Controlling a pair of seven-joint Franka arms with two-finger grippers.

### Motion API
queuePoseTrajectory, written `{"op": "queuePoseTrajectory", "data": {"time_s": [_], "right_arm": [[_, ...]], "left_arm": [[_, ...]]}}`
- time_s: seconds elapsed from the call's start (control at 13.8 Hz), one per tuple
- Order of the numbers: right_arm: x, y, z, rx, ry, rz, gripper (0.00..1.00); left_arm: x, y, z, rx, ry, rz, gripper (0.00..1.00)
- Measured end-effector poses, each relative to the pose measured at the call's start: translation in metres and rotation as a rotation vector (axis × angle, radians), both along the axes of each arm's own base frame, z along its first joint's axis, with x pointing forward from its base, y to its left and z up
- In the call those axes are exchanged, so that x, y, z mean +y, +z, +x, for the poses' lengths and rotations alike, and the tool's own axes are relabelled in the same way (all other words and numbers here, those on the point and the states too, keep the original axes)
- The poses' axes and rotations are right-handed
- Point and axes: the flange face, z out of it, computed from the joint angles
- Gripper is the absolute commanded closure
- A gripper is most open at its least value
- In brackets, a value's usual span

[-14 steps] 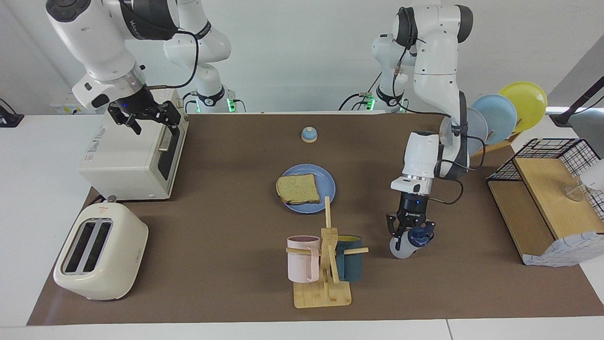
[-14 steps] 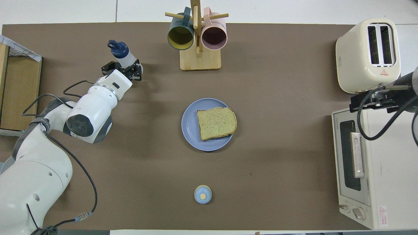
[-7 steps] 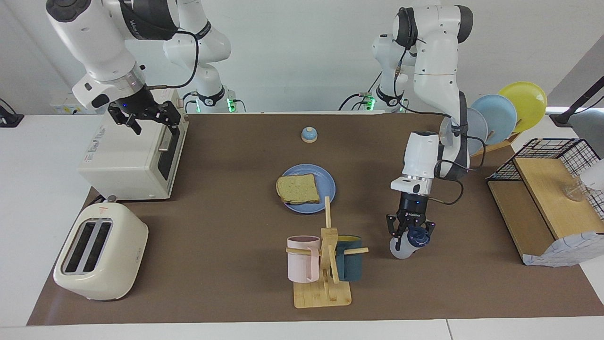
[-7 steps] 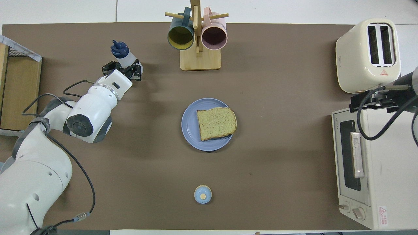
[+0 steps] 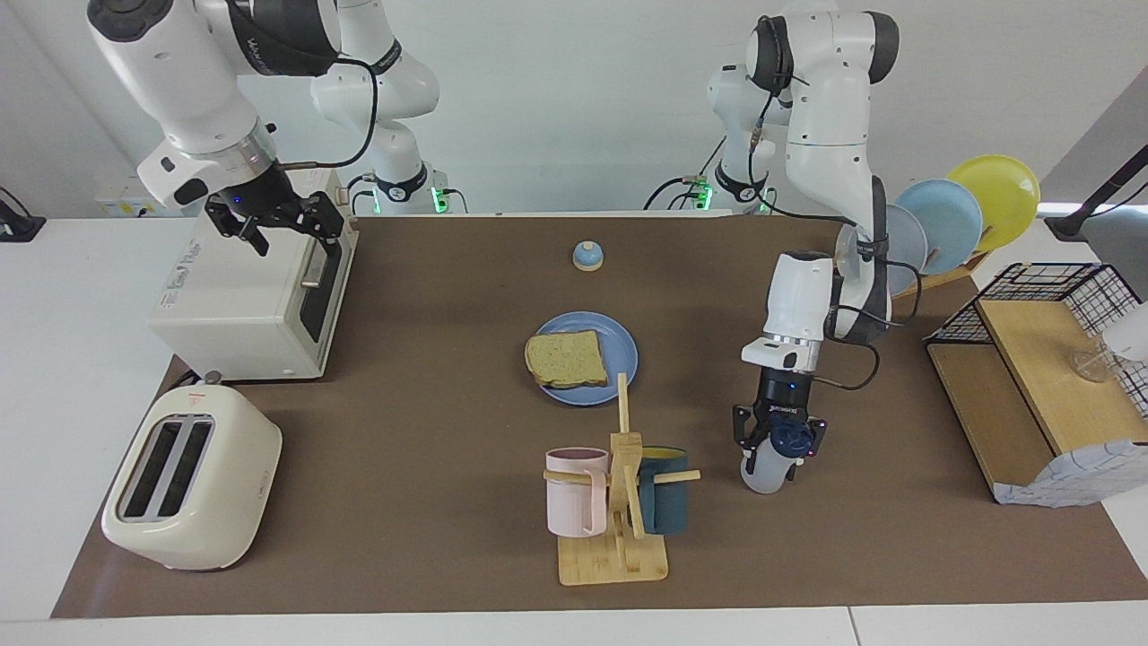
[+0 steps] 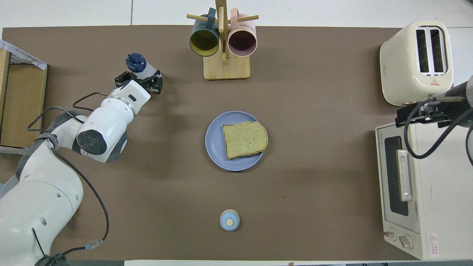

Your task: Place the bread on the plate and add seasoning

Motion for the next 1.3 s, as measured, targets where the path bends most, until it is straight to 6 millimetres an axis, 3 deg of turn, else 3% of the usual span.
{"op": "queuePoseTrajectory", "data": {"time_s": [0.07,0.14,0.22,0.58,0.87,1.01,1.3], "right_arm": [[0.000,0.000,0.000,0.000,0.000,0.000,0.00],[0.000,0.000,0.000,0.000,0.000,0.000,0.00],[0.000,0.000,0.000,0.000,0.000,0.000,0.00],[0.000,0.000,0.000,0.000,0.000,0.000,0.00],[0.000,0.000,0.000,0.000,0.000,0.000,0.00],[0.000,0.000,0.000,0.000,0.000,0.000,0.00],[0.000,0.000,0.000,0.000,0.000,0.000,0.00]], "left_arm": [[0.000,-0.001,-0.001,0.002,0.000,0.000,0.22],[0.000,-0.002,-0.001,0.004,0.001,0.001,0.05],[0.001,-0.003,-0.002,0.007,0.001,0.002,0.00],[0.019,-0.001,-0.015,0.028,0.029,-0.001,0.00],[0.027,0.034,-0.065,0.043,0.036,-0.029,0.00],[0.008,0.051,-0.091,0.080,0.021,-0.035,0.00],[-0.067,0.106,-0.126,0.229,0.070,-0.026,0.00]]}}
